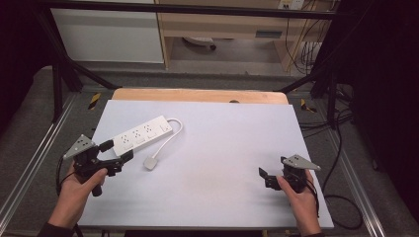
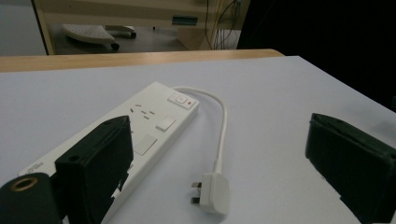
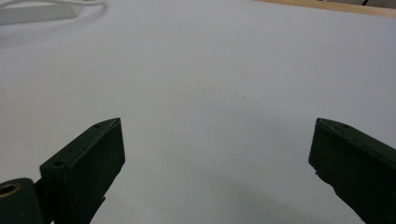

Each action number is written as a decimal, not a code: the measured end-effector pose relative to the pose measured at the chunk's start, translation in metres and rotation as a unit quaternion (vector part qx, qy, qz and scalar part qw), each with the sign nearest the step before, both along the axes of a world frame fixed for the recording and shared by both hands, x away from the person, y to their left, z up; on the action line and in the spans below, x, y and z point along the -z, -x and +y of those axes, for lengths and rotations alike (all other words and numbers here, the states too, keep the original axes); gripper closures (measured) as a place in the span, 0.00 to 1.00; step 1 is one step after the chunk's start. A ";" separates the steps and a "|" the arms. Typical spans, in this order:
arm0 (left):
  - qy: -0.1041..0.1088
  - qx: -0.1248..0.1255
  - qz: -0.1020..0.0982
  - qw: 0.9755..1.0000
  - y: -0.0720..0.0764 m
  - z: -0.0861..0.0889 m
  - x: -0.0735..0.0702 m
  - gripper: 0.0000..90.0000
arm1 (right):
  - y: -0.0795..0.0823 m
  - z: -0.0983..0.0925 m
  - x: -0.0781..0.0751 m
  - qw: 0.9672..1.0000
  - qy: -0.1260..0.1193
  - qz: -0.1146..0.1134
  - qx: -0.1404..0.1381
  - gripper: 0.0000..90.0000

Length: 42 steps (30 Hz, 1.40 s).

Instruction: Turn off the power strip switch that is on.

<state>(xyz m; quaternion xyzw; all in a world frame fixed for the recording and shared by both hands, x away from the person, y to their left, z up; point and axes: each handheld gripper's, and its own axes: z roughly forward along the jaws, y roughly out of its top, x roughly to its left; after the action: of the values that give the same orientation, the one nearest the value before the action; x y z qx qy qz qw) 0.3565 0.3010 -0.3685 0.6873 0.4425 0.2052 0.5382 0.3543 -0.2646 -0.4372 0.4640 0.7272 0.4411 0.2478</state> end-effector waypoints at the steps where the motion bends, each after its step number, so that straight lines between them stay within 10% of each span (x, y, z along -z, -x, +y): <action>1: 0.000 0.000 0.001 1.000 -0.001 -0.001 -0.001 0.08 | 0.000 0.000 0.000 1.000 0.000 -0.001 0.000 0.04; 42: -0.036 0.007 -0.025 0.999 -0.079 -0.055 -0.026 0.22 | 0.001 -0.001 -0.003 1.000 -0.003 -0.006 0.002 0.05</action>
<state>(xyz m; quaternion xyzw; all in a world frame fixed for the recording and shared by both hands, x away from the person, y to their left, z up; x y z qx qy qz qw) 0.4353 0.2457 -0.3426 0.7038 0.4164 0.2341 0.5258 0.3529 -0.2651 -0.4337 0.4634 0.7237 0.4454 0.2514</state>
